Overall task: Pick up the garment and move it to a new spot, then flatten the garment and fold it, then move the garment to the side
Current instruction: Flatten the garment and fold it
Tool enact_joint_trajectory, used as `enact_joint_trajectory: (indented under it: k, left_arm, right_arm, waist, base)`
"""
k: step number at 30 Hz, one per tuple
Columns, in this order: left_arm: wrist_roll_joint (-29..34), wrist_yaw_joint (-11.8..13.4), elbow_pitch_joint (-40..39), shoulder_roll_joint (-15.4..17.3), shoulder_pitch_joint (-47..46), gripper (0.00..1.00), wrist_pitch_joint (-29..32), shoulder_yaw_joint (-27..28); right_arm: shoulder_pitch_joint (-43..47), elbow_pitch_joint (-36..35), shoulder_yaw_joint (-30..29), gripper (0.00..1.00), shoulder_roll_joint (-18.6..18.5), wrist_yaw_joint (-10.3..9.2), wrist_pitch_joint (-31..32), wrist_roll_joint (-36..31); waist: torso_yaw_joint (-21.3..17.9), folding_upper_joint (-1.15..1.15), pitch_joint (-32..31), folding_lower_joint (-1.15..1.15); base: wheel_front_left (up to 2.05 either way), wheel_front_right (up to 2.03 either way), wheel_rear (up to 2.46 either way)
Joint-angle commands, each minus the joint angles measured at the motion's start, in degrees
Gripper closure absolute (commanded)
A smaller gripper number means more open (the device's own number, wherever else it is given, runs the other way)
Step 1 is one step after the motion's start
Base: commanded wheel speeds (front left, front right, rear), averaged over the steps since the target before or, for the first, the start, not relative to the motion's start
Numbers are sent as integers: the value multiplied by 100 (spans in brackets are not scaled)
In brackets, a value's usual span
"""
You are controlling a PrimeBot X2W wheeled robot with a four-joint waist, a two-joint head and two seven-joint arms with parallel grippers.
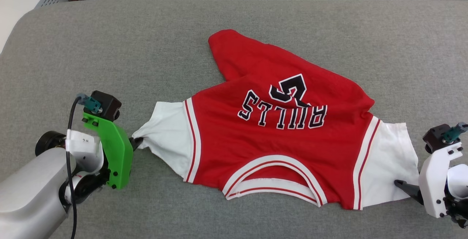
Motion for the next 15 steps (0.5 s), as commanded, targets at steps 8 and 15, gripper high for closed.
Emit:
enact_joint_trajectory:
  k: [8, 15]
  left_arm:
    - [-210, 18, -180, 179, 460, 100, -518, 196]
    - [-275, 214, -1047, 588, 628, 100, -999, 549]
  right_arm:
    - [17, 45, 337, 100, 32, -13, -1104, 365]
    - [146, -722, -122, 100, -409, -13, -1785, 474]
  waist:
    - [-229, 0, -532, 0]
    - [-265, 0, -995, 0]
  base:
    - [0, 0, 0]
    - [0, 0, 0]
